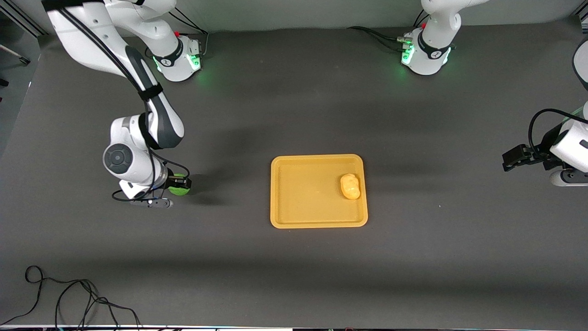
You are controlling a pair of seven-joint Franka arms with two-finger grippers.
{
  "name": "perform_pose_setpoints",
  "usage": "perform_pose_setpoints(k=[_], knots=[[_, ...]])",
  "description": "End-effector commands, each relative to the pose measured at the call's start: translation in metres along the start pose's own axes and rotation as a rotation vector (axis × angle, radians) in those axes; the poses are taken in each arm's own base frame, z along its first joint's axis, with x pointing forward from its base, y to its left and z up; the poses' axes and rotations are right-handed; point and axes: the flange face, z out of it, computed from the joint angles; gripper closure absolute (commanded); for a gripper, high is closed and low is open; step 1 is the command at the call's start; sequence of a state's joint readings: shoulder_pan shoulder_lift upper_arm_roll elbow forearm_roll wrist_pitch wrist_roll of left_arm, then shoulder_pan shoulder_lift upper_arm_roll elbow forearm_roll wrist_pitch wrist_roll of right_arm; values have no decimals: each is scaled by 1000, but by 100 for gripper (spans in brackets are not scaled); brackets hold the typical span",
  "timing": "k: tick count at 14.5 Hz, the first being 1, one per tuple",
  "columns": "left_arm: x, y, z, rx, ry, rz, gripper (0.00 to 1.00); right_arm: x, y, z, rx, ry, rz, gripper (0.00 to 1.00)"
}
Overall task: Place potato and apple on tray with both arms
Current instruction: 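Lift the green apple with the right gripper, then carry the apple over the tray and lower it beside the potato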
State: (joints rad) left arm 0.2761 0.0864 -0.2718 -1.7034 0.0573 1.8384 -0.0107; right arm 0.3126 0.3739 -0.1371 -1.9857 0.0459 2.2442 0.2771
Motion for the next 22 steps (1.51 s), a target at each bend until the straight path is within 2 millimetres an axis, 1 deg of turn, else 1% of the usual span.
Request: perform_pose_setpoints(k=[1, 2, 3, 4, 5, 6, 8, 10, 11, 12, 13, 16, 18, 21, 22], knots=[[-12, 11, -21, 24, 3, 25, 0, 40, -73, -73, 112, -9, 95, 91], [-14, 12, -27, 25, 15, 26, 0, 49, -105, -87, 138, -21, 141, 91], [-14, 11, -27, 25, 15, 30, 0, 55, -139, -90, 143, -16, 180, 91], [-14, 10, -27, 25, 16, 32, 0, 55, -173, -89, 151, -4, 227, 91], [-13, 10, -26, 25, 19, 32, 0, 50, -208, -79, 152, 0, 273, 91], [-12, 10, -27, 25, 24, 32, 0, 45, -243, -76, 177, 12, 312, 91], [-13, 10, -31, 26, 28, 32, 0, 28, -316, -58, 264, 33, 372, 91], [-15, 10, -34, 24, 28, 23, 0, 9, -369, -25, 363, 75, 422, 91], [-15, 10, -34, 17, 28, 15, 0, -1, -388, -13, 394, 98, 413, 91], [-15, 11, -34, 17, 28, 15, 0, -7, -396, -5, 408, 107, 418, 91], [-15, 11, -34, 17, 28, 15, 0, -18, -407, 1, 399, 101, 403, 91], [-16, 10, -36, 18, 28, 11, 0, -31, -409, 15, 307, 77, 366, 91], [-16, 10, -36, 18, 26, 4, 0, -47, -413, 25, 210, 58, 322, 91], [-16, 12, -35, 18, 26, 9, 0, -53, -411, 30, 162, 26, 318, 88], [-16, 12, -34, 18, 23, 9, 0, -53, -411, 30, 164, 23, 322, 62]])
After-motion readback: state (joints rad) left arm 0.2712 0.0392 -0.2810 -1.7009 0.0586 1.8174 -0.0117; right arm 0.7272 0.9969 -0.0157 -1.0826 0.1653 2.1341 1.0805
